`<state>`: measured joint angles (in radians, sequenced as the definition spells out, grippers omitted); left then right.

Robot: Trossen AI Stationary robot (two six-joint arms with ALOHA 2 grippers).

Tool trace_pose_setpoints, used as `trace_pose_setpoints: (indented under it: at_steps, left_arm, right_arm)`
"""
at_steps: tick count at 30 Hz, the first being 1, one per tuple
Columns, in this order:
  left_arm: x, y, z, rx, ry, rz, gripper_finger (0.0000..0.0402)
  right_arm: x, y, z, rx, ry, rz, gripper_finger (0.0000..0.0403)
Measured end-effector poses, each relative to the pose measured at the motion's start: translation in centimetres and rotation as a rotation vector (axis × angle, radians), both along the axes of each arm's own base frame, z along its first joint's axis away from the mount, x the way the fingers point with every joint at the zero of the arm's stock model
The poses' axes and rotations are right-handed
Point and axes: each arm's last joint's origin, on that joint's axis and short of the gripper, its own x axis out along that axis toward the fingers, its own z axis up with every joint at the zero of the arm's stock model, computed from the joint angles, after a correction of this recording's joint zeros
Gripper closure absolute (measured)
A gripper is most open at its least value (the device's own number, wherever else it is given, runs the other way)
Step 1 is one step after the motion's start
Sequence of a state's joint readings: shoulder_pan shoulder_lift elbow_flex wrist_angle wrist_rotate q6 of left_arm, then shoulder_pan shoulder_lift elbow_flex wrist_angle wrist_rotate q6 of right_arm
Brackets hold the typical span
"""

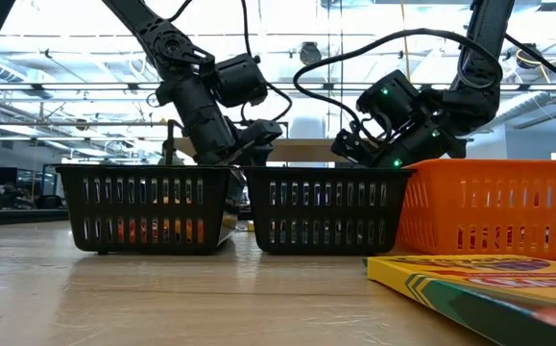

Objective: Pick & Place Office Desk Supplies
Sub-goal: Put the crayon box into the right black bin

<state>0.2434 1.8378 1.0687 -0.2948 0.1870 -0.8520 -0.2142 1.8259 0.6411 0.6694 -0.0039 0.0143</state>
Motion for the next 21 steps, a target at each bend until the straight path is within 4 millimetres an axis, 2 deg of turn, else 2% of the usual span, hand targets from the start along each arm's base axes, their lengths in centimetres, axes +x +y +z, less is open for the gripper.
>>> trace_pose_setpoints:
  at_steps: [12,21]
  left_arm:
    - [0.6,-0.8,-1.8,-0.026,0.041,0.011,0.0080]
    - [0.6,-0.8,-1.9,-0.030,0.039,0.004,0.0080]
  right_arm:
    - [0.2,0.0,0.3,0.009,-0.032,0.019,0.0403]
    - [0.1,0.0,0.2,0.015,-0.021,0.015,0.0403]
